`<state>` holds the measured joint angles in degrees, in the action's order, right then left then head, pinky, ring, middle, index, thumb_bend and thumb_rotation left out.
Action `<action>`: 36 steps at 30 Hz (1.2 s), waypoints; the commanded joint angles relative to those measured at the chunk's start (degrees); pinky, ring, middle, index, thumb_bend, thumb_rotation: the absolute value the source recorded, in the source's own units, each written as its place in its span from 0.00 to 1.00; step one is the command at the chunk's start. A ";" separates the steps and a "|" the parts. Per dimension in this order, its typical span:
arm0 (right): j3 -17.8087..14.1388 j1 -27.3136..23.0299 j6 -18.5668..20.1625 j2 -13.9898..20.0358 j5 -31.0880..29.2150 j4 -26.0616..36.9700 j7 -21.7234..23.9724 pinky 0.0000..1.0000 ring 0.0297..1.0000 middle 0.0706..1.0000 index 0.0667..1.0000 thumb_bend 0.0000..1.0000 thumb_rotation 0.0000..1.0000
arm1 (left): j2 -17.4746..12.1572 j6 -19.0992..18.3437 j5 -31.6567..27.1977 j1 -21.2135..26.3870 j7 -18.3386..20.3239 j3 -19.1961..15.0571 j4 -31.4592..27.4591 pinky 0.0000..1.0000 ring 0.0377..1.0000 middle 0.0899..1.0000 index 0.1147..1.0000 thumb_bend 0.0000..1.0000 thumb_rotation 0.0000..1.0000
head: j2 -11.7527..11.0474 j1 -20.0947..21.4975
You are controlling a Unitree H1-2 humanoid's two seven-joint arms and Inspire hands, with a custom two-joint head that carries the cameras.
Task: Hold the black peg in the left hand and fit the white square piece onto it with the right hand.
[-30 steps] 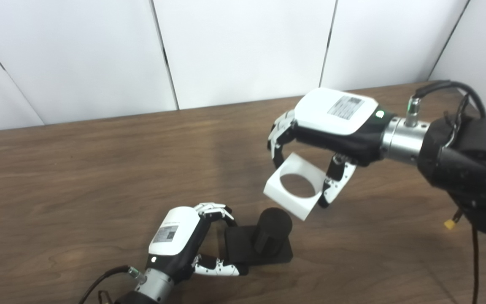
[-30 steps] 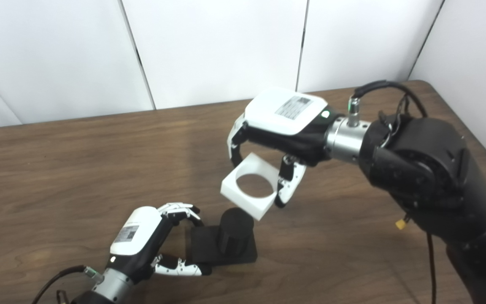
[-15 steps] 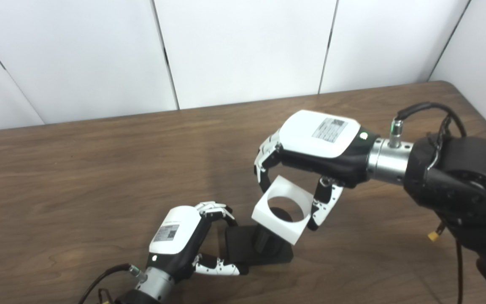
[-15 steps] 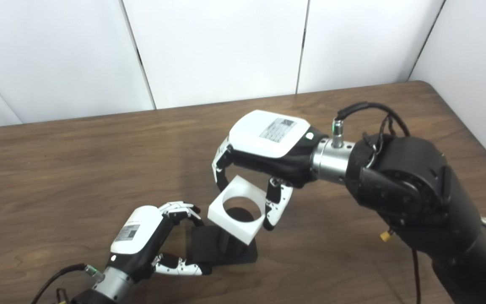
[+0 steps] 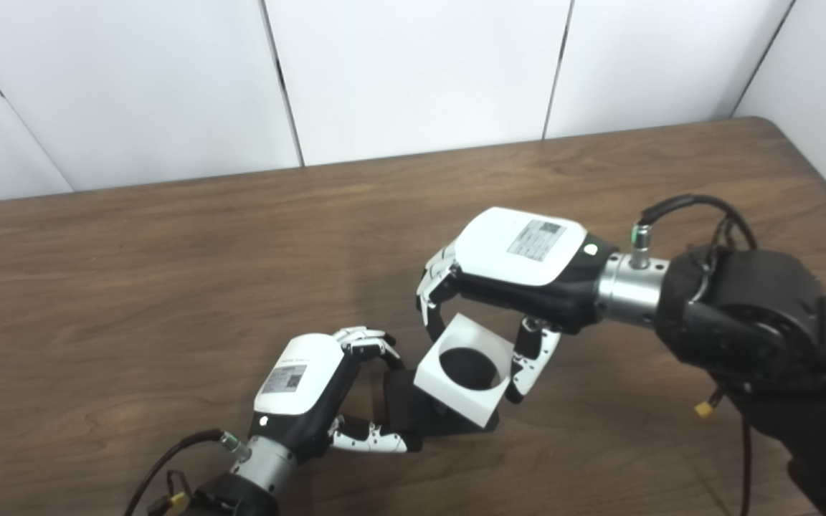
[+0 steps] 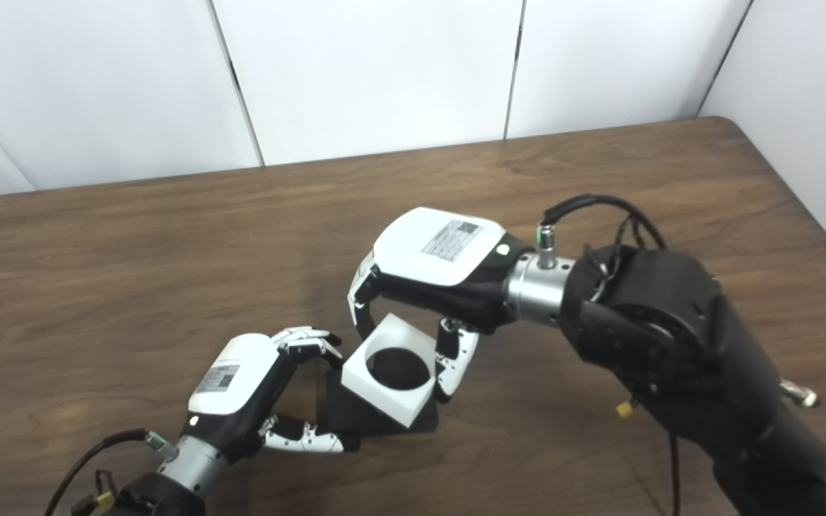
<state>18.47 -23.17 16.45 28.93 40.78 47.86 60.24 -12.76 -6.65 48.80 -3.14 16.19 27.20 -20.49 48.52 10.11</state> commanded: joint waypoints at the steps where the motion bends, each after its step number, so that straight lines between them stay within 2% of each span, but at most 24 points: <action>1: -0.94 -1.43 -1.23 -0.19 1.23 0.61 -1.67 0.78 0.81 0.72 0.44 0.52 0.13 | -0.52 -2.24 -0.24 -1.43 4.77 1.26 1.68 0.71 0.84 0.78 0.42 0.51 0.06 | 0.07 0.06; 12: -1.55 -0.08 -3.17 -2.24 3.89 -1.45 -2.87 0.77 0.81 0.72 0.44 0.52 0.13 | -0.34 -2.41 -0.06 -1.58 5.38 1.07 1.07 0.71 0.84 0.78 0.42 0.51 0.06 | 0.52 0.34; 21: -2.20 1.35 -5.55 -2.20 4.27 -3.60 -4.86 0.76 0.81 0.71 0.44 0.52 0.13 | -0.08 -2.66 -1.23 -1.81 6.06 0.85 0.15 0.72 0.84 0.78 0.42 0.51 0.06 | 0.77 0.52; 36: -0.53 3.53 -4.98 -2.26 5.83 -2.93 -2.23 0.78 0.83 0.73 0.45 0.52 0.13 | -0.15 -3.50 -1.90 -1.60 6.43 0.92 -0.72 0.72 0.84 0.78 0.42 0.51 0.06 | 1.31 0.61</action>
<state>17.64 -19.82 11.93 26.43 46.01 44.50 56.83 -12.71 -8.62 48.17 -3.42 18.43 26.99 -22.29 49.75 10.63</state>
